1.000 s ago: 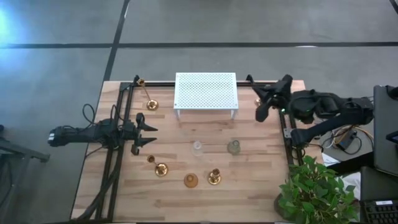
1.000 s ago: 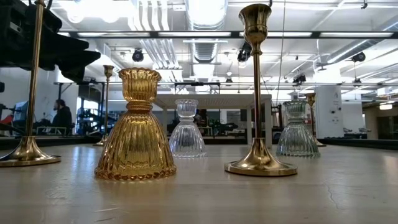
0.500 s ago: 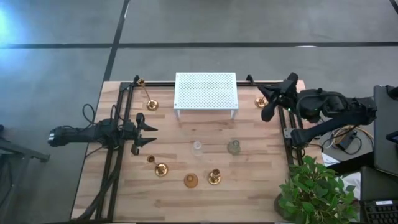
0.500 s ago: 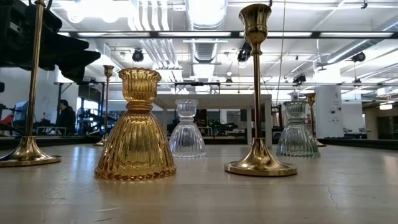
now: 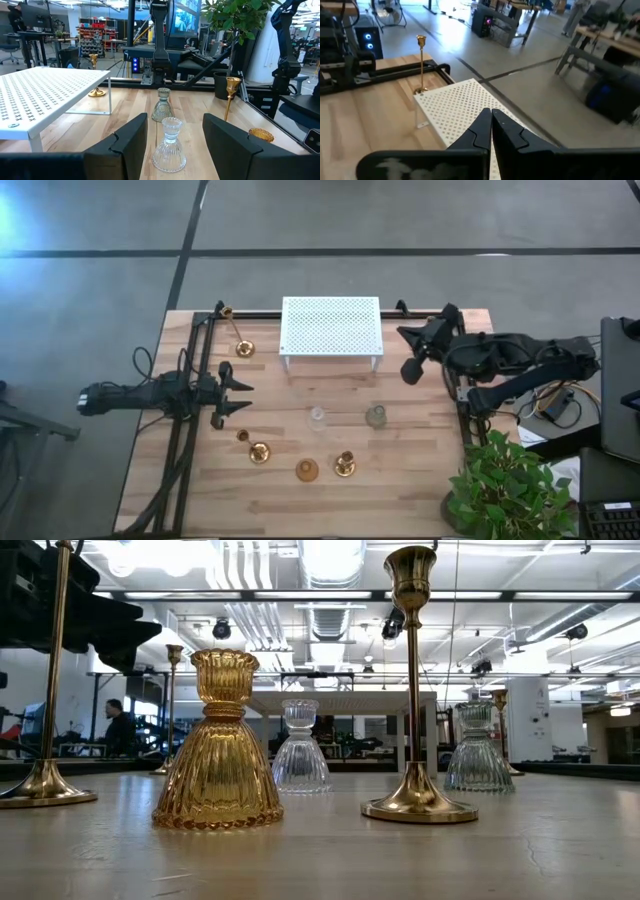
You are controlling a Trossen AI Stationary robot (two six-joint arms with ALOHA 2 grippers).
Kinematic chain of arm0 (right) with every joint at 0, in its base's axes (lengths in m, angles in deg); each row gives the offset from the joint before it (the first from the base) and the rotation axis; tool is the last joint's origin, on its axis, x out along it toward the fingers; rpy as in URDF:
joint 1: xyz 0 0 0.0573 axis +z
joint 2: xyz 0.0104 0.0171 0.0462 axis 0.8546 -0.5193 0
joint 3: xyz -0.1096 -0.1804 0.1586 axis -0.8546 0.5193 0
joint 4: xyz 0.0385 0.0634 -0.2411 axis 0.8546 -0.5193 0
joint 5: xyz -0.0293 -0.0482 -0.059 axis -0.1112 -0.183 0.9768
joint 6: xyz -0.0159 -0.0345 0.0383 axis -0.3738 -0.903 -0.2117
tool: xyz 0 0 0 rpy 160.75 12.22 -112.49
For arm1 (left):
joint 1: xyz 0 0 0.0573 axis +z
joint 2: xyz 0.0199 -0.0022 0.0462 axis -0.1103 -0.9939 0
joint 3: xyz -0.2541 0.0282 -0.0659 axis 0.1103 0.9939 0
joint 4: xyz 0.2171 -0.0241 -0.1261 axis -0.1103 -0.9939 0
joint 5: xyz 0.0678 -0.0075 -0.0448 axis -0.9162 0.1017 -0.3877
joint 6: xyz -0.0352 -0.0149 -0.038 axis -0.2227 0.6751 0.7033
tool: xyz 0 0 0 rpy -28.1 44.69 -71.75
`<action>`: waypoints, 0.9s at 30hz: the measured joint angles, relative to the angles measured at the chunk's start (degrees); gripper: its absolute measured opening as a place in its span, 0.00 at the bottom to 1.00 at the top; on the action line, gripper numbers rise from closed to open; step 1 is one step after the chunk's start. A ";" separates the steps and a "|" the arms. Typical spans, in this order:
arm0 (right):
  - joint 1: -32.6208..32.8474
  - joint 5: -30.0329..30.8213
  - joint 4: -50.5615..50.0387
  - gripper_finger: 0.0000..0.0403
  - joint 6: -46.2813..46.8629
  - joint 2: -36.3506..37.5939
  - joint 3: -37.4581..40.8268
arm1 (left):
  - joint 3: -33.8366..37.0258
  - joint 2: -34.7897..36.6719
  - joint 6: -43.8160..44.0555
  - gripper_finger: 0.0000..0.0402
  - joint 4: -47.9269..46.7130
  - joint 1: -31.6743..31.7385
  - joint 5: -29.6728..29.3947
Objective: Pick & Place candle stick holders
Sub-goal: Put the green glass candle holder on the shelf
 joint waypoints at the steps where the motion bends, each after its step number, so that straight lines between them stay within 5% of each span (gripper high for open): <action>1: -0.03 0.03 -0.27 0.02 1.09 -0.36 0.00 | 0.00 0.00 0.00 0.49 -0.02 -0.01 0.02; 7: 0.02 -0.59 -1.86 0.02 2.14 -2.70 0.38 | 0.00 0.02 0.01 0.49 0.00 -0.02 0.02; 13: 0.97 -9.25 -9.33 0.02 9.70 -1.75 0.39 | 0.00 0.02 -0.01 0.49 0.03 0.00 0.00; 20: 7.34 -3.78 -20.41 0.02 21.50 2.55 1.14 | 0.00 0.00 -0.01 0.49 0.59 -0.01 0.02; 27: 12.58 -1.47 -20.69 0.02 32.84 4.39 6.95 | 0.00 0.00 -0.10 0.49 0.68 -0.02 0.01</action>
